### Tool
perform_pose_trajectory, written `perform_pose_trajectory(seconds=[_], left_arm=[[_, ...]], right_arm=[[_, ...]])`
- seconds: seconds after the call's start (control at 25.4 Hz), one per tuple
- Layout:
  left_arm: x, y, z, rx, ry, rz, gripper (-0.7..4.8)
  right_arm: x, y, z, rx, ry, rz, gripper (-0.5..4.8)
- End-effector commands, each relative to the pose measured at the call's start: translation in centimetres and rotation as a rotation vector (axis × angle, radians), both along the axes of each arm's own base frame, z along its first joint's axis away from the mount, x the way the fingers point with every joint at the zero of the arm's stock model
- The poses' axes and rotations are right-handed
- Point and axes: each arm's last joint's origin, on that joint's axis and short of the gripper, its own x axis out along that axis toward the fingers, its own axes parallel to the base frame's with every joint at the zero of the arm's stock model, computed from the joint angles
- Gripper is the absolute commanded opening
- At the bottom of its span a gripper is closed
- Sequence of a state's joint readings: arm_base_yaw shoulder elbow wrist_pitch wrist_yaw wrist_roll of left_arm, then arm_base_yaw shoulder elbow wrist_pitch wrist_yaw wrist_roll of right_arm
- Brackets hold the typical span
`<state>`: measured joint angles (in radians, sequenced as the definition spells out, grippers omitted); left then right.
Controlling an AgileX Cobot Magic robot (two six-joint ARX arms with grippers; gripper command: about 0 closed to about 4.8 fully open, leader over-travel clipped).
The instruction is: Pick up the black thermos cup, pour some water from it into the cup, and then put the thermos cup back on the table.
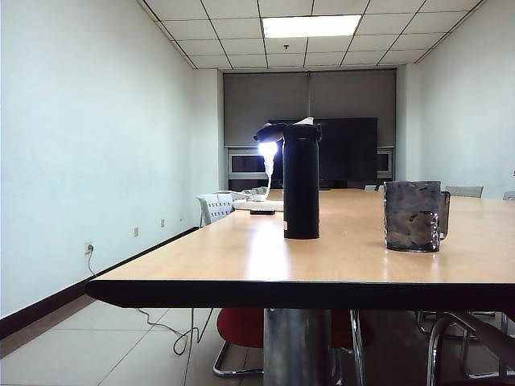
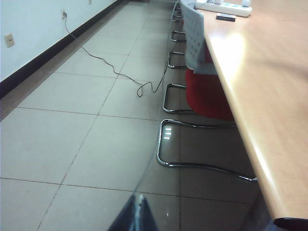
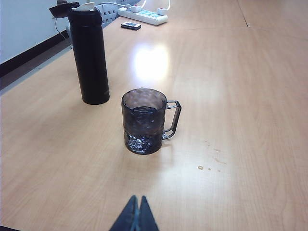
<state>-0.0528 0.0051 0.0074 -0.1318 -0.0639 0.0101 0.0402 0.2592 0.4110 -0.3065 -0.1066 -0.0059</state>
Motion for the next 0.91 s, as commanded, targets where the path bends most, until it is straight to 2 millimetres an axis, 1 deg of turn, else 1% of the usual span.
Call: perform_pose_trajectory(seconds=[0.04, 0.08, 0.12, 0.16, 0.2, 0.75, 0.91], left_arm=[[0.02, 0.03, 0.03, 0.005, -0.005, 0.005, -0.05], [0.02, 0.03, 0.03, 0.004, -0.005, 0.006, -0.02], [0.01, 0.03, 0.01, 0.005, -0.003, 0.006, 0.14], [0.01, 0.03, -0.01, 0.007, 0.0, 0.005, 0.42], [0.01, 0.03, -0.02, 0.005, 0.0, 0.005, 0.47], [0.01, 0.02, -0.03, 0.005, 0.002, 0.003, 0.49], [0.01, 0.02, -0.05, 0.005, 0.003, 0.002, 0.49]], right_arm=[[-0.04, -0.01, 0.23, -0.001, -0.017, 0.0, -0.01], [-0.04, -0.01, 0.24, -0.001, -0.017, 0.0, -0.01], [-0.04, -0.01, 0.23, -0.001, -0.016, 0.0, -0.01], [-0.04, 0.0, 0.23, -0.001, -0.017, 0.0, -0.01], [-0.05, -0.01, 0.24, -0.001, -0.017, 0.0, -0.01], [-0.05, -0.01, 0.25, -0.003, -0.018, -0.001, -0.01], [-0.01, -0.24, 0.08, -0.011, -0.042, -0.076, -0.01]])
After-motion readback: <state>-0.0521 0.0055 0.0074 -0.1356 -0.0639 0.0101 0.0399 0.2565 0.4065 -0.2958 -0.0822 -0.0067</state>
